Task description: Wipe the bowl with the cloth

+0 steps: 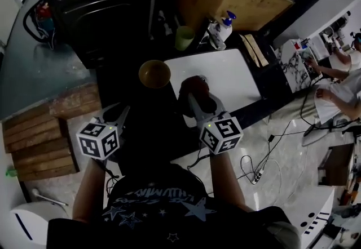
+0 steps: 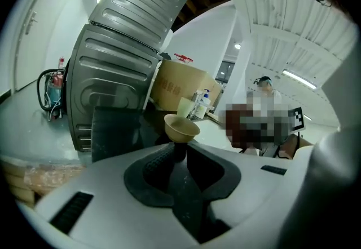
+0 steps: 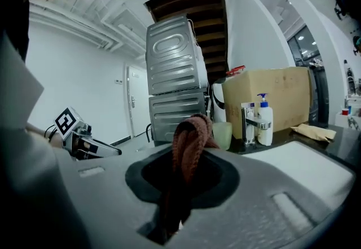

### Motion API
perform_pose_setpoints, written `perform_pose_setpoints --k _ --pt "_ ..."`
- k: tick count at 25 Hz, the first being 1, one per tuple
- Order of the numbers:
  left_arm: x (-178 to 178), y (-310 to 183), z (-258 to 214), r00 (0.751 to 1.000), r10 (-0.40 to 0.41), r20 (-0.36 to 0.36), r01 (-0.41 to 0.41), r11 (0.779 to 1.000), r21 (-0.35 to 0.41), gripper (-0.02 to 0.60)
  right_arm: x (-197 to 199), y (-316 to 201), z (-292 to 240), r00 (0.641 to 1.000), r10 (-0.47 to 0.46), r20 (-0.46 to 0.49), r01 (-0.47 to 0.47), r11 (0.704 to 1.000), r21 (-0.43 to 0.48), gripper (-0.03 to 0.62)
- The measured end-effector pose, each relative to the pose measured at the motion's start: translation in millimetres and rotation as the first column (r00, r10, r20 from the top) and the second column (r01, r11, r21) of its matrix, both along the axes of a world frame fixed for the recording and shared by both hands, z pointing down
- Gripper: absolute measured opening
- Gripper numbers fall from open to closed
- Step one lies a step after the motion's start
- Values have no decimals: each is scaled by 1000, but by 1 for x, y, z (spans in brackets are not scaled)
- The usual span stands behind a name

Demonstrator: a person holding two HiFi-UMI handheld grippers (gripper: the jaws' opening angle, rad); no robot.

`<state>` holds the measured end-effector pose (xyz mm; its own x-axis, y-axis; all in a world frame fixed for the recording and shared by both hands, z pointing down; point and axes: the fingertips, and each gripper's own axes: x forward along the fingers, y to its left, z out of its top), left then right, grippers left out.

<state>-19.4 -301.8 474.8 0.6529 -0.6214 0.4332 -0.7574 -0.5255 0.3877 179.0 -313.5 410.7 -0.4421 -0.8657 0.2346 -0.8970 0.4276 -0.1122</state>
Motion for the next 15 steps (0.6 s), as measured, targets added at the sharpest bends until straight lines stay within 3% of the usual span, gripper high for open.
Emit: perform_pose_setpoints --k 2,7,12,15 --pt "5 -13 -3 1000 -23 -19 23 1000 1 104 2 -11 -1 1000 -18 0 18 1000 1 60" --pt "22 -43 -1 998 -52 -27 52 998 -22 169 10 -32 3 999 -50 7 50 999 -11 60" --pt "37 -75 -2 986 -113 -126 97 987 -126 190 17 -47 11 997 -75 26 75 997 -25 60" --pt "41 -92 1 984 -131 -120 110 980 -164 190 17 -53 15 995 -96 39 97 995 -27 60"
